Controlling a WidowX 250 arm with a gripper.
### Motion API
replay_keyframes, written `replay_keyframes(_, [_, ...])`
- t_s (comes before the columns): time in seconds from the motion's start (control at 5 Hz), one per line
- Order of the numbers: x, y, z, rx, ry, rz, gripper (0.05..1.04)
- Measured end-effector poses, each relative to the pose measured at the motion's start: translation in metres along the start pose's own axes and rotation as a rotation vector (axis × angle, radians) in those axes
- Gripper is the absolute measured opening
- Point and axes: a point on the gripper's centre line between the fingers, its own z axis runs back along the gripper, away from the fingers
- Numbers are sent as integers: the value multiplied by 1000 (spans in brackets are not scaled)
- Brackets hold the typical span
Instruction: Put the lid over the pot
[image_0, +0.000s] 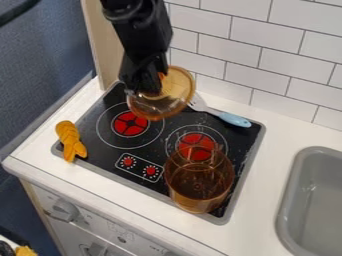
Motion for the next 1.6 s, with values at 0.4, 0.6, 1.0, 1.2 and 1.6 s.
replay_keyframes(0.4, [22, -51, -2, -18, -11, -6, 381])
replay_keyframes(0.6, [24, -67, -12, -29, 17, -5, 381])
replay_keyframes(1.0, [31, -70, -34, -17, 49, 20, 381])
replay_keyframes(1.2, [40, -70, -40, -32, 57, 43, 381])
replay_keyframes(1.6, [53, -61, -55, -55, 80, 43, 381])
